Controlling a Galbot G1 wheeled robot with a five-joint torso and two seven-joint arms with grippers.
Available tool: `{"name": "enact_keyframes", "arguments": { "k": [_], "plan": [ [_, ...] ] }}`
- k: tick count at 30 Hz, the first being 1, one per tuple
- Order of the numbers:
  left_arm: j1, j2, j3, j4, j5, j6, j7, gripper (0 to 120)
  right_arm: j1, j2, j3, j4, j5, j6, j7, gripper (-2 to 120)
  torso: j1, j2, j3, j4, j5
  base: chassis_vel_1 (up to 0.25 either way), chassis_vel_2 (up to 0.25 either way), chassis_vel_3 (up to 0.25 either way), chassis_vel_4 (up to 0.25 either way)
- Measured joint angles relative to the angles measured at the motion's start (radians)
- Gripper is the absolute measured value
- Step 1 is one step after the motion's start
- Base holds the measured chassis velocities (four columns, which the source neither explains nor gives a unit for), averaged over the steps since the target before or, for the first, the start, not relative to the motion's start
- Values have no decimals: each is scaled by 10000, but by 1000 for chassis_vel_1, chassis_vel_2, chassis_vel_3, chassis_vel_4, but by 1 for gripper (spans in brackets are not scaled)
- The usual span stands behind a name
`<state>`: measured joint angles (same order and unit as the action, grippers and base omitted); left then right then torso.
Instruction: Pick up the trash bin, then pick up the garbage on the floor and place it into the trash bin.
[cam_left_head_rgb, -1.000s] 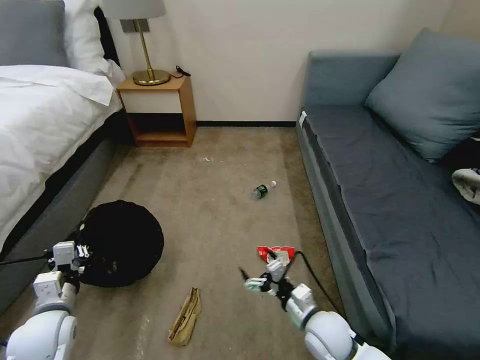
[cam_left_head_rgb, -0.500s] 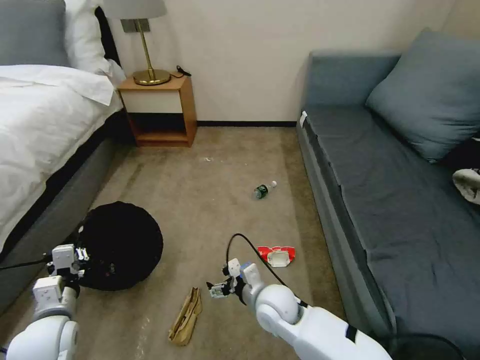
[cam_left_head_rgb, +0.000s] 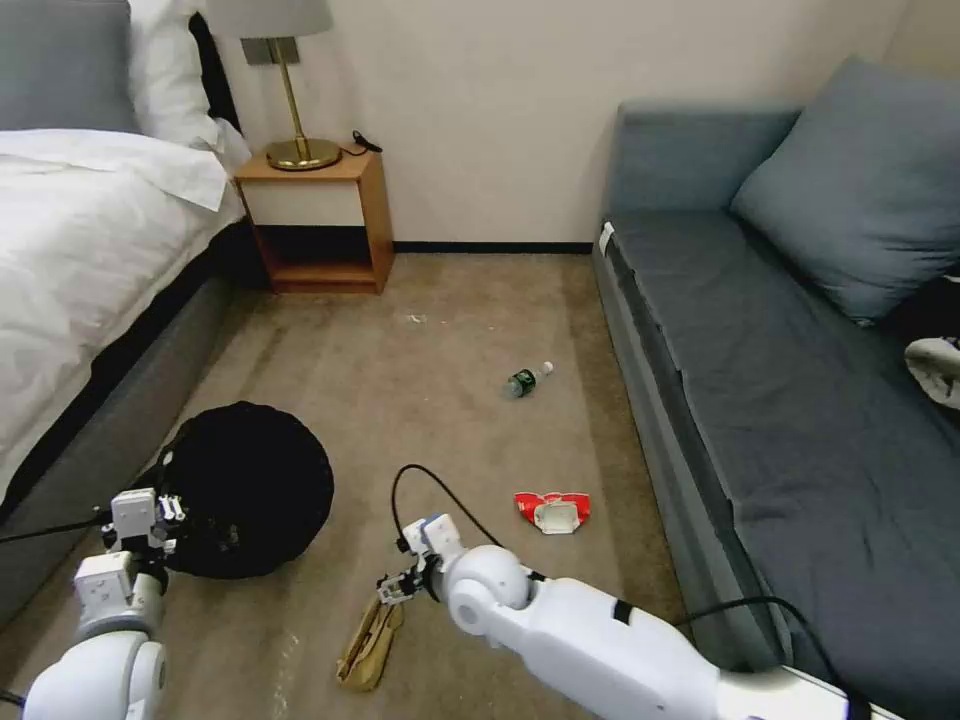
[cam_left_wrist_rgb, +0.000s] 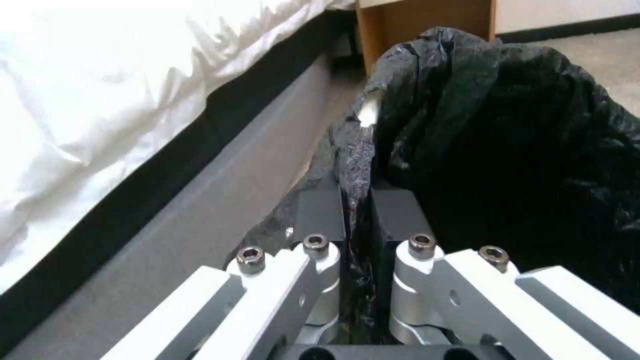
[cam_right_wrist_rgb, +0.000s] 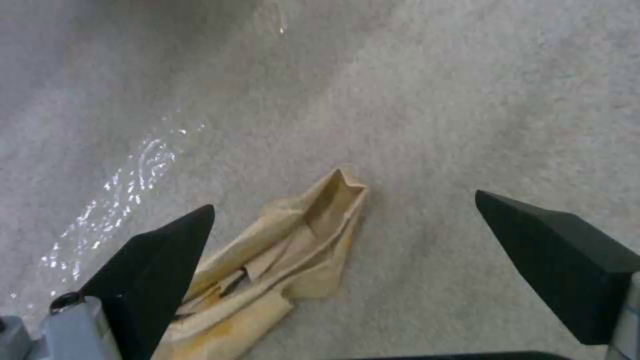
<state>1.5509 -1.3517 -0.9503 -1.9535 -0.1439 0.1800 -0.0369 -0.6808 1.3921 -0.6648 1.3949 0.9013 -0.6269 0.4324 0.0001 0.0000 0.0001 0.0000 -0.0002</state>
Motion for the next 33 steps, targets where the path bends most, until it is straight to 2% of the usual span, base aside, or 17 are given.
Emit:
{"name": "enact_keyframes", "arguments": {
  "k": [4, 8, 19, 26, 31, 33],
  "plan": [
    [18, -67, -2, -24, 20, 1, -3, 6, -140, 587, 33, -576, -205, 209, 59, 100, 0, 0, 0, 0, 0, 0, 0, 0, 0],
    [27, -95, 9, -45, 64, 1, -5, 6, -331, 841, 63, -819, -405, 328, 66, 100, 0, 0, -1, 0, 1, 0, 0, 0, 0],
    [52, -107, 8, -31, 146, 1, -12, 6, -647, 1179, 63, -1567, -1169, 757, -58, 100, 0, 0, -1, 0, 0, 0, 0, 0, 0],
    [75, -161, 19, 6, 232, 0, -19, 6, -824, 1546, 181, -2314, -1707, 1077, -399, 80, -1, 0, -1, 0, 1, 0, 0, 0, 0],
    [47, -188, 35, 10, 250, 0, -31, 6, -890, 1615, 241, -2781, -2303, 1274, -763, 78, 0, 0, -1, 0, 1, 0, 0, 0, 0],
    [39, -203, 50, 11, 255, 0, -36, 6, -920, 1605, 290, -2928, -2605, 1318, -918, 70, 0, 0, -1, 0, 1, 0, 0, 0, 0]
  ]
}}
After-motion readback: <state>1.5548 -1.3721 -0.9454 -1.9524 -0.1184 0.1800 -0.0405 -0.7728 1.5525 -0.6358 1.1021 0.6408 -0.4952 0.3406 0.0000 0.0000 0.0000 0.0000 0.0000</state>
